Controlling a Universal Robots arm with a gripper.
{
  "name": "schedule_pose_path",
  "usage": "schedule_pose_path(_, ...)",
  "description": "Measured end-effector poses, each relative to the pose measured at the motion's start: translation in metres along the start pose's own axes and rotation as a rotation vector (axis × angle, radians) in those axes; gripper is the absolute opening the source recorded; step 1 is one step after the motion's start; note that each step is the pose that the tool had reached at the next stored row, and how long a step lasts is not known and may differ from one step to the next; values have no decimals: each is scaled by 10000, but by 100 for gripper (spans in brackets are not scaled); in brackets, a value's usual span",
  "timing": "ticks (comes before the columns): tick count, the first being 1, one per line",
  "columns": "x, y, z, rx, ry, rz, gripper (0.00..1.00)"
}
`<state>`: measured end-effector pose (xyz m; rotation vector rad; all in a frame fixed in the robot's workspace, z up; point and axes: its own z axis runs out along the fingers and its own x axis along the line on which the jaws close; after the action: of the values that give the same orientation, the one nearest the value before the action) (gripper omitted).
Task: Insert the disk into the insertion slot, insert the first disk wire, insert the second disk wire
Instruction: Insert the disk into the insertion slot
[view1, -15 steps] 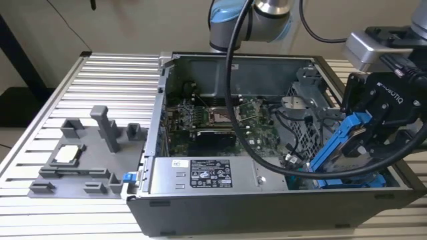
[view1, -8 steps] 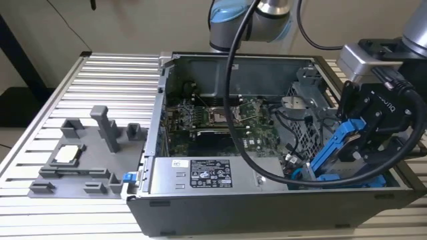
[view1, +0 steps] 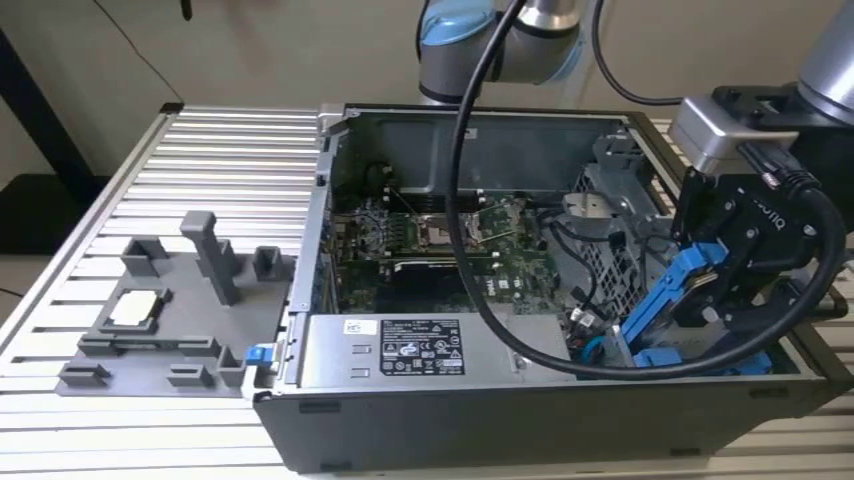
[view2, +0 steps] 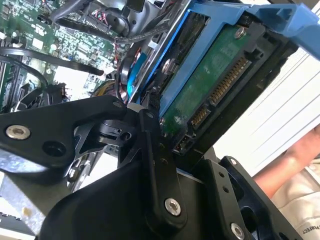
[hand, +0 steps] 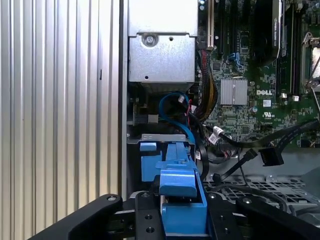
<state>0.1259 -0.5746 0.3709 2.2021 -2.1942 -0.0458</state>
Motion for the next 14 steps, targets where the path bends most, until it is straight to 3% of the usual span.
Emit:
schedule_pose_path(3, 0, 0, 5, 0, 0, 0, 35)
schedule_pose_path(4, 0, 0, 7, 0, -1, 0, 41)
schedule_pose_path(9, 0, -1, 15, 0, -1, 0, 41)
schedule_pose_path(11, 0, -1, 18, 0, 1, 0, 39)
schedule_pose_path(12, 0, -1, 21, 0, -3, 0, 33)
schedule_pose_path(14, 0, -1, 23, 0, -1, 0, 33)
